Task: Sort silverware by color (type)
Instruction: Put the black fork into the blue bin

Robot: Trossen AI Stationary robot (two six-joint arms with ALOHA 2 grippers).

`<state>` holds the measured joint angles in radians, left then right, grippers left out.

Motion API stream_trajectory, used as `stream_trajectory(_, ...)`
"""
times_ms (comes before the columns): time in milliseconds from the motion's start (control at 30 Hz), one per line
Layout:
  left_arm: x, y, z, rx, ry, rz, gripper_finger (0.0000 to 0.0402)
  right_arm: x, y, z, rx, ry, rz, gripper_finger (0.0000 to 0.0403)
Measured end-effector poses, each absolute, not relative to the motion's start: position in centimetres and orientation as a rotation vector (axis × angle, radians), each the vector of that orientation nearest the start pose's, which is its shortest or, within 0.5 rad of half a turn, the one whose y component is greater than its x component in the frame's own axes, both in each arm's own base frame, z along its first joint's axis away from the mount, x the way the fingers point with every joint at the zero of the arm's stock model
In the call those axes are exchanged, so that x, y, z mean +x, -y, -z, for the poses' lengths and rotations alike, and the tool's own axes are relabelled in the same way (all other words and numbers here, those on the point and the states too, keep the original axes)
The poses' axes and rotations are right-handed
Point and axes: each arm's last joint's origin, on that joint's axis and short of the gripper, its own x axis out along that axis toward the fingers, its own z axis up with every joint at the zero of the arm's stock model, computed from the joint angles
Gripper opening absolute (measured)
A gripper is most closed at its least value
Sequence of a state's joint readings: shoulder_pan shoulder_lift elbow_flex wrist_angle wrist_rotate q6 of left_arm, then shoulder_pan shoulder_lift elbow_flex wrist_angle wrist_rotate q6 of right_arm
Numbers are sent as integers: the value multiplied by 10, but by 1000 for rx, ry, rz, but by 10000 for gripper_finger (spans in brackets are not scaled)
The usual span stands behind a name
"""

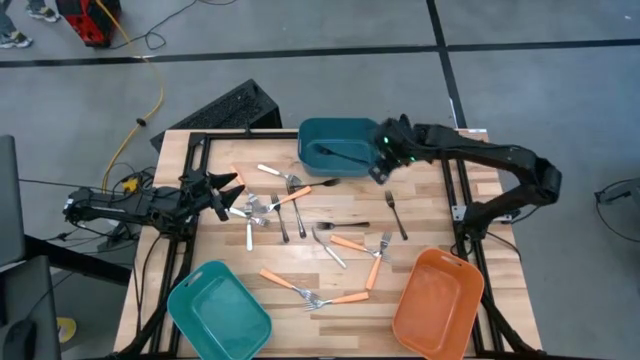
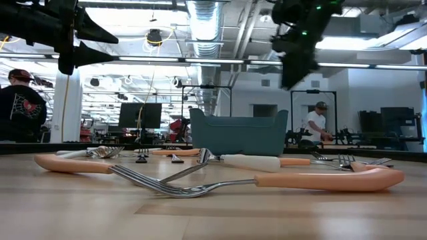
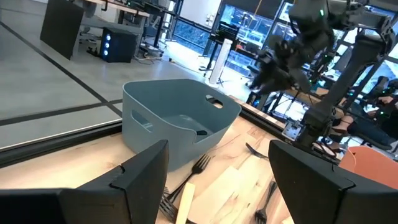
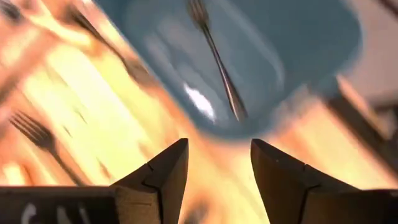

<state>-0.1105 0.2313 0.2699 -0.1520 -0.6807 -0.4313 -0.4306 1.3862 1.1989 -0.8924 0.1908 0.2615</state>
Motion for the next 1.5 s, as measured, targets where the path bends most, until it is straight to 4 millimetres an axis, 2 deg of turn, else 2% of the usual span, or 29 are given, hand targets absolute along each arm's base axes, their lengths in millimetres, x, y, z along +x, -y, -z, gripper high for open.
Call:
stream_trajectory(100,97,-8,-223,-375,18,-582,261,226,99,-278,450,-1094,798,195)
stream_trajectory(233,97,-7,-223,-377,15,-567,261,209,73,-258,516,-1129,778,192)
stream_trajectory(333,97,-7,-223,-378,14,-562,261,201,59,-244,560,-1082,776,192)
stream_trajectory(533,97,-7,-223,-377,13,-562,261,196,46,-213,647,-952,788,192)
stream_trajectory(767,97,-7,-223,-378,14,-562,261,191,36,-176,687,-978,867,192)
stream_trajectory(1033,97,-7,-223,-377,13,-563,261,200,38,-166,689,-982,879,192)
stream_trajectory(1500,97,-7,-223,-400,20,-564,261,211,30,-135,593,-1117,903,192)
